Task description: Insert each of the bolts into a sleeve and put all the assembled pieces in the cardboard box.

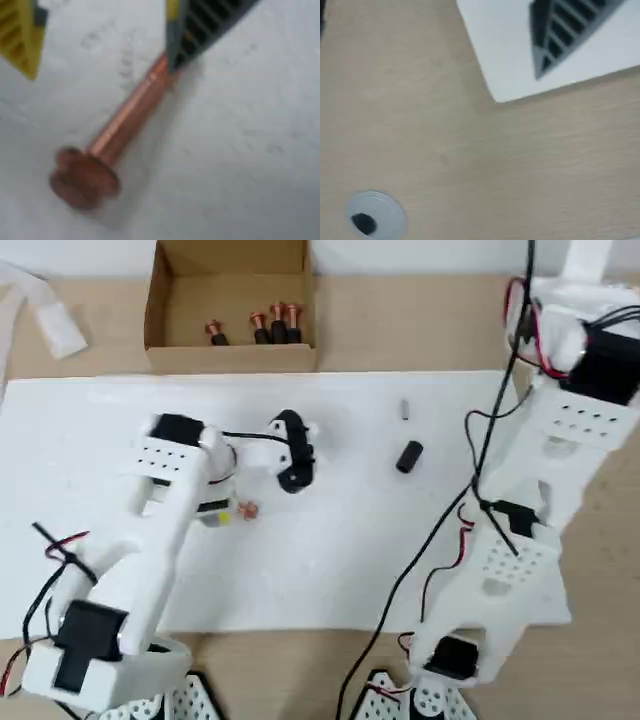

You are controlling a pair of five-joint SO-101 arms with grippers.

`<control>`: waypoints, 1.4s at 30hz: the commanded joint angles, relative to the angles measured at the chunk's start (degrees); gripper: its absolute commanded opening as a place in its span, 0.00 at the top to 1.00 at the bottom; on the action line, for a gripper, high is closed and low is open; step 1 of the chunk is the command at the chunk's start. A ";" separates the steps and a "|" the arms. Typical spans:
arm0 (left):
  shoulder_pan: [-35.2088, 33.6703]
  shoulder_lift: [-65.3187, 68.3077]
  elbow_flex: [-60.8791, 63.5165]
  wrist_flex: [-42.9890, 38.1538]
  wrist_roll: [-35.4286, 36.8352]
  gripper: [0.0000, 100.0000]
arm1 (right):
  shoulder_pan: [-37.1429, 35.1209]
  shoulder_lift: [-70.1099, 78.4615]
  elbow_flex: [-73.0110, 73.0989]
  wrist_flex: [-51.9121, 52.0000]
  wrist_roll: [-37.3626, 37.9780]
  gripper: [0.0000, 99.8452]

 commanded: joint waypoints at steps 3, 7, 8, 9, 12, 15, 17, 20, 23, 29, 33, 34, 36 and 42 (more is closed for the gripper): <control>3.16 3.03 -1.14 -5.19 -2.29 0.82 | 3.38 -3.82 -2.24 1.14 0.70 0.67; 3.60 5.58 -1.32 -5.71 -3.96 0.82 | 4.26 -3.82 -2.24 1.14 0.70 0.67; 3.60 6.29 -1.49 -6.15 -3.96 0.82 | 4.26 -3.82 -2.24 1.14 0.70 0.67; 3.34 6.99 -1.76 -6.51 -4.40 0.82 | 4.26 -3.82 -2.24 1.14 0.70 0.67; 3.08 8.92 -2.90 -6.42 -4.66 0.82 | 4.26 -3.82 -2.24 1.14 0.62 0.67; 2.90 11.03 -3.69 -6.68 -4.66 0.82 | 4.26 -3.82 -2.24 1.14 0.62 0.67; 2.99 12.70 -4.31 -6.68 -4.66 0.82 | 4.26 -3.82 -2.24 1.14 0.62 0.67; 2.90 15.60 -5.71 -6.68 -4.66 0.82 | 4.18 -3.82 -2.24 1.14 0.62 0.67; 2.81 18.33 -7.65 -6.68 -4.40 0.82 | 3.82 -3.74 -2.24 1.14 0.62 0.67; 2.46 20.00 -9.49 -6.33 -4.31 0.87 | 3.82 -3.65 -2.07 1.14 0.53 0.67; 1.93 20.00 -10.02 -6.42 -1.67 0.98 | 3.82 -3.65 -2.15 1.14 0.62 0.67; 1.85 20.00 -10.20 -6.24 -1.49 0.97 | 3.82 -3.65 -2.15 1.14 0.62 0.67; 1.49 20.00 -10.64 -6.15 -1.41 0.98 | 3.82 -3.65 -2.15 1.14 0.44 0.67; 1.05 19.91 -13.19 -4.57 2.20 0.98 | 3.74 -3.65 -2.15 1.14 0.35 0.67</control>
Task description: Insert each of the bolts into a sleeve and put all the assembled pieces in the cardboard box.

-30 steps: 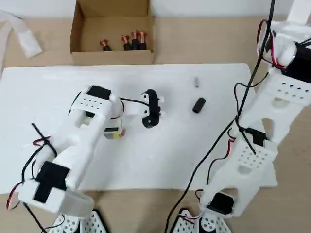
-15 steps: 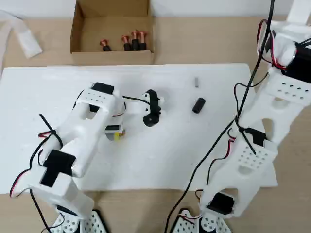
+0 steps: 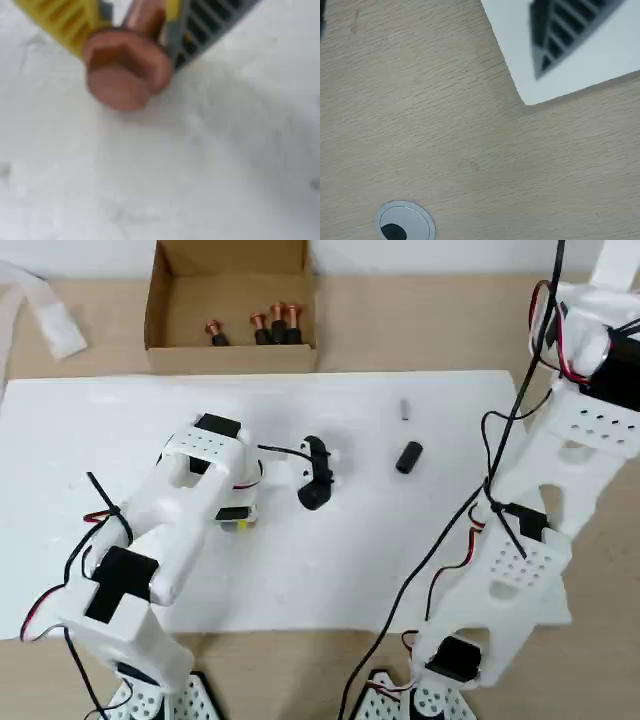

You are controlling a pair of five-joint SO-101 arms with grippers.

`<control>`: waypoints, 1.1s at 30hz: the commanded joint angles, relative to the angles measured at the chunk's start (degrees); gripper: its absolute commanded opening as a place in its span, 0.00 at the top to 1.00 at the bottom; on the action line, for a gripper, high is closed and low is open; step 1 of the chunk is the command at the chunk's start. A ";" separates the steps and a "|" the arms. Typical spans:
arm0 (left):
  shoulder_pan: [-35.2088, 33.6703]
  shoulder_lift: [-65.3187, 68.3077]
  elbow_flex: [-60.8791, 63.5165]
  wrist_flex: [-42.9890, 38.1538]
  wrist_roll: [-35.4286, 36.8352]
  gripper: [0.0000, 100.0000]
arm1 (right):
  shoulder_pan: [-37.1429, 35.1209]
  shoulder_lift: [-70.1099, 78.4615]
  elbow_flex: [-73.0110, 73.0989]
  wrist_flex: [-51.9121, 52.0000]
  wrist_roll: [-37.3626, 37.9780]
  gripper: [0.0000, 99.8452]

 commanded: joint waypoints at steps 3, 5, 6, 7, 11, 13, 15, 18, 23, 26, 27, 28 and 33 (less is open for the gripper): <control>-2.20 1.10 -13.89 4.04 5.19 0.98 | 0.57 -3.74 -2.15 1.05 0.35 0.67; -2.37 1.10 -19.78 8.09 7.21 0.98 | -0.13 -3.82 -2.07 1.05 0.53 0.67; -2.73 1.10 -22.77 9.58 8.79 0.98 | -0.48 -3.82 -2.07 1.14 0.53 0.67; -2.99 1.10 -25.93 10.99 10.73 0.98 | -1.10 -3.82 -1.98 1.14 0.53 0.67; -4.75 1.36 -34.29 13.80 17.67 0.98 | -4.09 -3.91 2.42 1.14 0.53 0.67; -5.36 1.19 -36.13 16.44 19.52 0.98 | -6.29 -3.91 7.69 1.14 0.35 0.67; -6.24 1.10 -38.42 19.60 22.15 0.98 | -8.31 -3.91 14.46 1.14 -0.44 0.67; -8.26 1.10 -43.25 23.21 28.40 0.98 | -11.30 -3.91 24.48 1.14 -7.38 0.67; -13.27 1.10 -52.40 27.34 40.09 0.98 | -15.25 -3.91 36.62 1.14 -24.70 0.67; -15.21 1.01 -58.73 32.09 45.01 0.98 | -17.45 -3.91 41.10 1.14 -31.74 0.67; -15.65 0.75 -60.57 32.70 47.03 0.98 | -18.07 -3.91 42.15 1.14 -32.35 0.67; -16.26 0.04 -61.89 32.70 49.23 0.99 | -18.86 -4.00 43.03 1.14 -32.79 0.67; -16.53 -7.87 -60.92 32.70 52.84 0.99 | -19.91 -4.00 46.55 1.14 -32.97 0.68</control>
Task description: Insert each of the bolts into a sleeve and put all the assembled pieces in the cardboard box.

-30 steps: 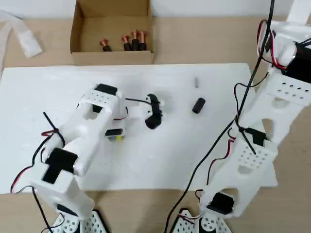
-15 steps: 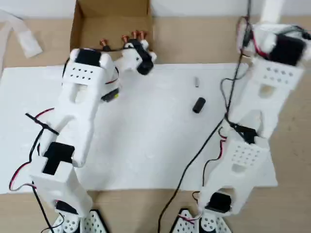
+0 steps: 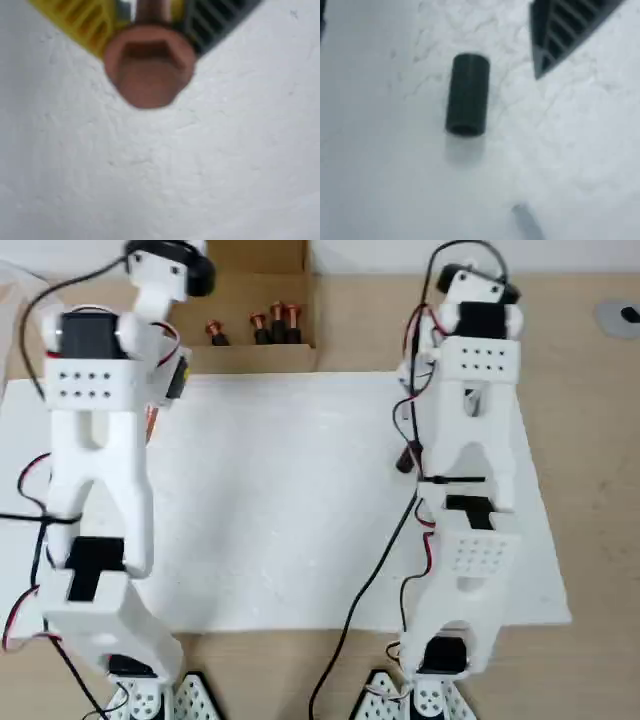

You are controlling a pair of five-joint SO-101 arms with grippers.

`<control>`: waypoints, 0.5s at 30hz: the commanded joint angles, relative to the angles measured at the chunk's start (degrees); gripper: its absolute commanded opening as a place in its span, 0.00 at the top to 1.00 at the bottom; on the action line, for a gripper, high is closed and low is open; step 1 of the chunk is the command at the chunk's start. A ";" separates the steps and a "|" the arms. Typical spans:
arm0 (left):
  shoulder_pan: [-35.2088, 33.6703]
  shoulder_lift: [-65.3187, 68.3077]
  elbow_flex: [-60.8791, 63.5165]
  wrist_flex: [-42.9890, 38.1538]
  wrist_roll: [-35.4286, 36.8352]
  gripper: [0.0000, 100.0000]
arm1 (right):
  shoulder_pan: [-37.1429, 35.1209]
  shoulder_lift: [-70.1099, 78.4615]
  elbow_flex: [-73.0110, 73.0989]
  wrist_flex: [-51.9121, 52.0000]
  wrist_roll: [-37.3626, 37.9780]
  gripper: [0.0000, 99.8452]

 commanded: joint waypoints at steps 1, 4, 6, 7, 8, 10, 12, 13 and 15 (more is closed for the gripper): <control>0.09 -8.92 -1.23 0.44 2.37 0.99 | -0.57 -3.74 1.80 1.14 -0.62 0.70; 1.76 -14.90 2.46 0.35 5.36 0.99 | 0.40 -3.74 4.70 1.14 1.14 0.76; 3.43 -19.30 3.78 0.26 7.82 0.99 | 0.48 -3.74 5.58 1.14 6.07 0.79; 4.04 -21.58 4.13 0.26 9.23 0.99 | 0.40 -3.74 5.85 1.14 9.05 0.79; 4.66 -23.96 4.40 0.26 10.46 0.99 | 0.40 -3.74 6.02 1.14 11.52 0.79; 6.24 -28.44 5.45 0.26 11.69 0.99 | 0.75 -3.82 6.55 1.14 12.92 0.79; 8.35 -31.69 7.47 0.26 11.87 0.99 | 0.84 -4.44 6.81 1.14 13.27 0.79; 9.23 -33.01 9.05 0.26 11.87 0.99 | 0.84 -5.23 7.34 1.14 13.36 0.79; 10.46 -34.95 12.57 0.26 11.87 0.99 | 1.01 -7.34 9.36 1.14 13.36 0.79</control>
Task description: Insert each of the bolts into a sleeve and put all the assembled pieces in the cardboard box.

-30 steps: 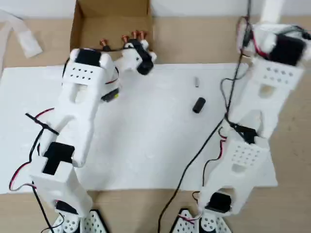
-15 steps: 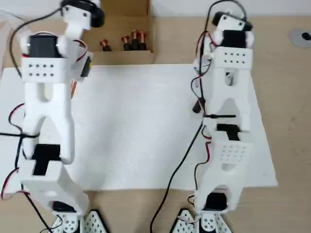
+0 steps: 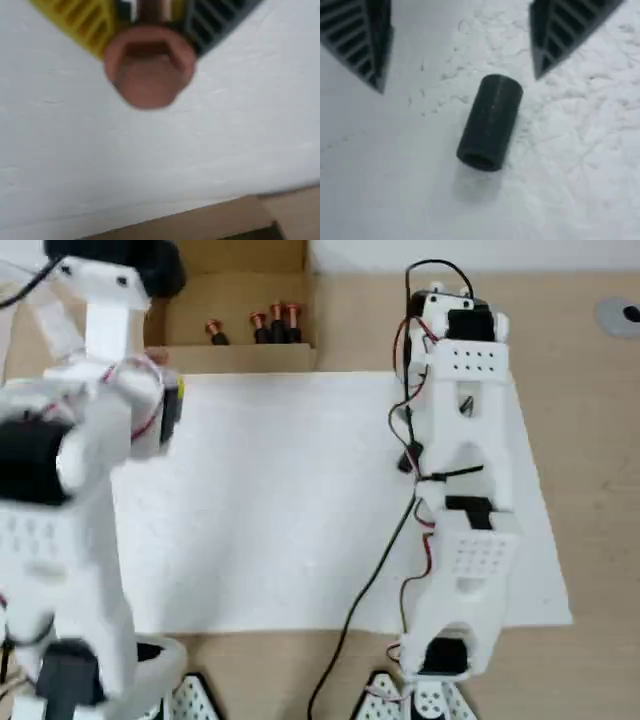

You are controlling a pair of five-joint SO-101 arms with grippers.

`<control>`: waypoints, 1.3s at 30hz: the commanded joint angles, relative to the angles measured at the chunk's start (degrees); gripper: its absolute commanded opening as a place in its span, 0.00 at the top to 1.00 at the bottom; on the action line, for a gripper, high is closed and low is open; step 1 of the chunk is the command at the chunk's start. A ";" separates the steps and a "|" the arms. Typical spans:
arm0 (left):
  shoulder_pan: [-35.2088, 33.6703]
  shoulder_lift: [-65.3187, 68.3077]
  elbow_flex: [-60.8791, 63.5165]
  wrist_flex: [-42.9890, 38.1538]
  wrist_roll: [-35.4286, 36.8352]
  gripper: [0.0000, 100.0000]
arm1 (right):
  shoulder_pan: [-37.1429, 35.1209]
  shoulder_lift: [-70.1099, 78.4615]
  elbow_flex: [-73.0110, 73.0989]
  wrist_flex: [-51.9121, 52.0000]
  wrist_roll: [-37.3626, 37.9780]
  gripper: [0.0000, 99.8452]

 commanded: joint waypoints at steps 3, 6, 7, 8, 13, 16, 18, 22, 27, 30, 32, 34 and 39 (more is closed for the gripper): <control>1.85 -6.20 8.09 0.18 0.97 0.99 | 1.01 -9.71 6.81 1.05 0.79 0.79; 1.67 -8.04 9.49 0.18 2.73 0.99 | 1.01 -11.38 11.47 -0.44 0.62 0.79; 1.67 -8.31 9.32 0.18 3.60 0.99 | 1.01 -11.56 12.62 -1.23 0.53 0.79; 1.67 -8.48 9.32 0.00 4.31 0.99 | 1.27 -11.56 13.67 -1.76 0.44 0.79; 1.67 -9.10 9.32 -2.29 6.86 0.99 | 2.77 -11.38 17.36 -5.71 -2.55 0.79; 1.67 -9.10 9.32 -2.29 7.82 0.99 | 3.03 -11.30 18.59 -6.59 -5.27 0.79; 1.67 -9.10 9.32 -2.29 7.82 0.99 | 2.68 -11.30 19.74 -6.86 -7.82 0.79; 1.58 -9.19 9.32 -2.29 7.65 0.99 | 1.98 -11.21 21.76 -9.41 -10.11 0.79; 1.58 -9.19 9.32 -2.29 7.65 0.99 | 0.66 -11.21 25.54 -13.63 -10.11 0.79; 1.58 -9.19 9.32 -2.29 7.65 0.99 | 0.48 -11.21 27.82 -16.70 -10.11 0.79; 1.58 -9.19 9.32 -2.29 7.65 0.99 | 0.31 -11.21 28.97 -18.02 -10.11 0.79; 1.58 -9.19 9.32 -2.29 7.65 0.99 | -0.22 -11.21 29.41 -19.43 -10.11 0.79; 1.58 -9.19 9.32 -2.29 7.74 0.99 | -2.59 -11.12 29.32 -20.66 -10.99 0.79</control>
